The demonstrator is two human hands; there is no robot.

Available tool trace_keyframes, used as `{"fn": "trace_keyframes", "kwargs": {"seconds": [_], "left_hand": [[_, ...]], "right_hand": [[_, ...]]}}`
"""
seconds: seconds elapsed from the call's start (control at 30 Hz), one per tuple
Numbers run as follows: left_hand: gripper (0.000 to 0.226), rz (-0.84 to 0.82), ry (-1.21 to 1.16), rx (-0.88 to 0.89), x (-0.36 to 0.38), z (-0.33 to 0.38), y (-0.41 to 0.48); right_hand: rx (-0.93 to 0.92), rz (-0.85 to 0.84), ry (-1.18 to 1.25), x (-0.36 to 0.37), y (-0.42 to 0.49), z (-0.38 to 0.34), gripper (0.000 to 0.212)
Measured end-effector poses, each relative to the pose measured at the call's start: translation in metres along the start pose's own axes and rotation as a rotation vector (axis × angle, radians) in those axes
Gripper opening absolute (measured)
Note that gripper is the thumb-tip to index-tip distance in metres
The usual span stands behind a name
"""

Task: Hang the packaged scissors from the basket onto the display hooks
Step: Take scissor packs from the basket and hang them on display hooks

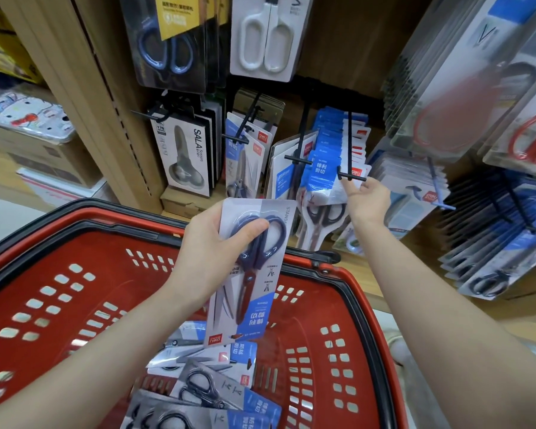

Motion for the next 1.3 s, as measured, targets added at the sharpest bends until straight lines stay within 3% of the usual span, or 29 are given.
{"fn": "trace_keyframes", "kwargs": {"seconds": [0.47, 0.63, 0.8, 1.1, 1.3], "left_hand": [[0.022, 0.054, 0.063, 0.005, -0.002, 0.009, -0.002], [0.014, 0.083, 0.033, -0.015, -0.001, 0.018, -0.007], [0.011, 0.145, 0.011, 0.000, 0.001, 0.034, -0.014], [0.007, 0.363, -0.185, 0.050, 0.013, 0.064, -0.018], [0.021, 0.413, -0.540, -0.070, 0.038, 0.082, -0.022]], "right_hand": [[-0.021, 0.049, -0.273, -0.013, 0.001, -0.009, 0.032], [-0.011, -0.035, -0.189, -0.016, 0.001, -0.013, 0.025], [0.060, -0.114, -0.125, -0.016, -0.010, -0.009, 0.037], [-0.149, -0.272, -0.055, -0.078, -0.111, -0.036, 0.025], [0.131, -0.562, 0.108, -0.119, -0.152, -0.025, 0.030]]}}
Point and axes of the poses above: each hand's wrist, its own y-axis towards the middle knuckle, its own x-axis out of the palm, z = x × y, the point moved 2 cm from there along y, towards the middle knuckle, and after that the axes turned 2 degrees about -z, right-handed, at the moved point
